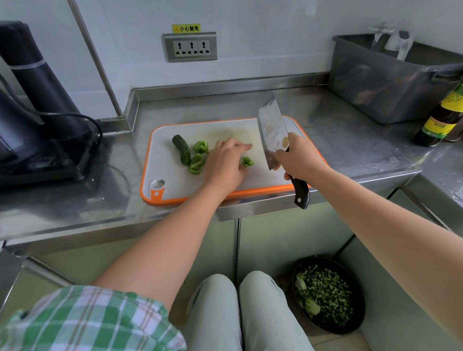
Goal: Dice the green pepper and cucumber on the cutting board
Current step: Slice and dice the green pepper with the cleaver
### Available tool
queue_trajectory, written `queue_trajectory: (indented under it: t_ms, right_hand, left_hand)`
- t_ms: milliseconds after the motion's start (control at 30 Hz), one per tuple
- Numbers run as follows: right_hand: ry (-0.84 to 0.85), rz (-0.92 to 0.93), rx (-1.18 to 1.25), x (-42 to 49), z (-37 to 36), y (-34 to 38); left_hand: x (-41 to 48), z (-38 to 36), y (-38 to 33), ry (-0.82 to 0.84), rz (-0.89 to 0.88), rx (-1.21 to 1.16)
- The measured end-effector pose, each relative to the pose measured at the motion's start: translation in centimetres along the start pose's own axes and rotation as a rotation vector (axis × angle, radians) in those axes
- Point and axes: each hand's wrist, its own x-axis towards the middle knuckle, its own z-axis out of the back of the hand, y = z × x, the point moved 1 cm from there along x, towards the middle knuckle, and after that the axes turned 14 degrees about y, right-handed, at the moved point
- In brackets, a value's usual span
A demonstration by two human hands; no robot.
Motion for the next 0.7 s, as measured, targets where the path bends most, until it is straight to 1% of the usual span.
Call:
queue_trajectory:
  t_ms: [67,100,133,267,533,700]
  right_hand:
    - [0.023,-0.009,0.009,0.2,-0.2,-0.4]
    - [0.031,-0.008,0.020,0.3,-0.3,-0.5]
    - [0.038,-0.004,0.029,0.4,-0.3,-0.6]
    - [0.082,0.010,0.014,0.3,-0.5,-0.5]
    - [0.129,0.088,-0.267,-1.0,-0.3,1.8]
    - [0.142,0.074,-0.485,-0.9,-1.4,2.6]
  left_hand:
    - [0.9,0.5,-0.2,0.145,-0.030,0.073]
    - [1.3,0.7,-0.3,0.179,-0.018,0.090]
    - [1.4,1.0,-0.4,0.178,-0.004,0.098]
    - [1.0,1.4,-0.4,0.087,0.034,0.047]
    - [0.2,0.1,0.1,-0.042,0.196,-0.204]
    - [0.3,0.2,0.0,-0.026,0.222,-0.238]
